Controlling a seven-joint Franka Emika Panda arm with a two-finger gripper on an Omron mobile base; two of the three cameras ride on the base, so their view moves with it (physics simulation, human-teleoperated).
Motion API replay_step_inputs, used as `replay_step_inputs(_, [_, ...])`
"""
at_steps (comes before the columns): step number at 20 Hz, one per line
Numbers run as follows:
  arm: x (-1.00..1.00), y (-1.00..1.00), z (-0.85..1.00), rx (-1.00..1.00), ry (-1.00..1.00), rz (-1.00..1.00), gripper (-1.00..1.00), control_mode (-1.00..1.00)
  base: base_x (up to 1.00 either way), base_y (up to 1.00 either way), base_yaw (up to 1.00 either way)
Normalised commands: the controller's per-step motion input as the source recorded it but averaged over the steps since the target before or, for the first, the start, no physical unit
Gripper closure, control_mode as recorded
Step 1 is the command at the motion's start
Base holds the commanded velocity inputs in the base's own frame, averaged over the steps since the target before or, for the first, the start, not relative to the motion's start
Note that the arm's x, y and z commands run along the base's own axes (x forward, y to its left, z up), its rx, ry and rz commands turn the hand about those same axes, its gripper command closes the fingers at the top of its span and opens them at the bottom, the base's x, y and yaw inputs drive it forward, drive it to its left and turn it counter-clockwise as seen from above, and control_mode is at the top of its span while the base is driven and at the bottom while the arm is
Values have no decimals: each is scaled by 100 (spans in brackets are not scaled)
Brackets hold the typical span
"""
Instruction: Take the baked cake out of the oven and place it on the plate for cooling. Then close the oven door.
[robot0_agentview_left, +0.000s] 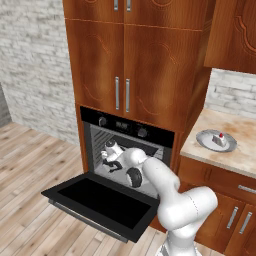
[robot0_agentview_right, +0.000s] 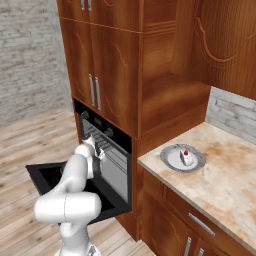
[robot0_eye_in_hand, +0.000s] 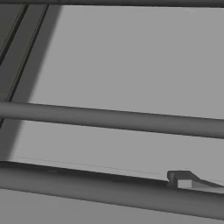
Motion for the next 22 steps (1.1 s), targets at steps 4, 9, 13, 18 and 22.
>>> replay_step_inputs(4, [26, -1, 1, -1, 0, 0, -100, -100, 0, 0, 0])
replay_step_inputs(9, [31, -10, 2, -3, 0, 0, -100, -100, 0, 0, 0])
replay_step_inputs(13, [29, -9, 17, -1, 2, 0, -100, -100, 0, 0, 0])
replay_step_inputs(18, [7, 2, 40, 0, 1, 0, -100, -100, 0, 0, 0])
replay_step_inputs(22, [1, 8, 42, 0, 4, 0, -100, -100, 0, 0, 0])
